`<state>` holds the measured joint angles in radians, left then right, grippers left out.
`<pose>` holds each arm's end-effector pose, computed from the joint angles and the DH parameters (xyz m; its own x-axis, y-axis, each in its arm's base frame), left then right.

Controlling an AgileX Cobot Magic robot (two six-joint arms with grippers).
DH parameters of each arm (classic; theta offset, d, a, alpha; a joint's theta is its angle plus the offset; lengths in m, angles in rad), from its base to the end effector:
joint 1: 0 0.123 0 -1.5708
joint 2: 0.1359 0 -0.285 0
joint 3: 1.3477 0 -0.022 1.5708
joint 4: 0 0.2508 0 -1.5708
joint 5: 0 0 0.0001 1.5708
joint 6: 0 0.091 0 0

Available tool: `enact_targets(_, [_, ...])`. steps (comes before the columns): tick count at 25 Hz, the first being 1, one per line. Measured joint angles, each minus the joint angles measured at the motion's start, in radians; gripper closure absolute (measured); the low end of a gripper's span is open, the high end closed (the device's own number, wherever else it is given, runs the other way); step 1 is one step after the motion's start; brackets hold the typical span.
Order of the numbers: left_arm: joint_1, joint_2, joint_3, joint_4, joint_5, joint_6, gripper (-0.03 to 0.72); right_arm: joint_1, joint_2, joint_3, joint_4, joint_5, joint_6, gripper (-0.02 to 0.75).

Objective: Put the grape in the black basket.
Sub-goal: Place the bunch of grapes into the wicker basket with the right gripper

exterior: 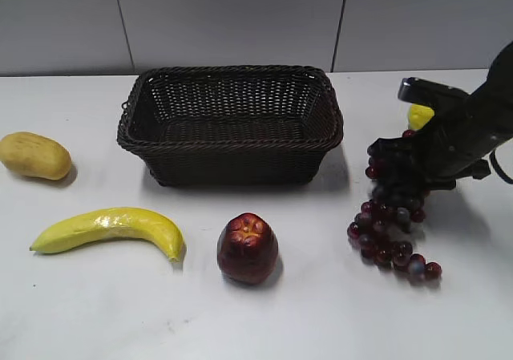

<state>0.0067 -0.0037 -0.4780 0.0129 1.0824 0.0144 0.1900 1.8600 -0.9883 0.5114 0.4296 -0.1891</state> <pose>-0.0039 0.0010 0.2694 -0.4914 0.0172 -0.8707 -0.0066 0.9997 0.0234 0.3360 0.0835 0.1392 -0.9399 0.0973 -0.3272 -0.0019 0.9570 0.2900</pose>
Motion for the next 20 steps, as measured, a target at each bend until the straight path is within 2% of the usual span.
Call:
enact_targets(9, [0.000,0.000,0.000,0.000,0.000,0.000,0.452,0.000,-0.328,-0.040,-0.007,0.063,0.000,0.451])
enact_targets(20, [0.000,0.000,0.000,0.000,0.000,0.000,0.452,0.001,-0.353,-0.407,0.007,0.121,0.000,0.454])
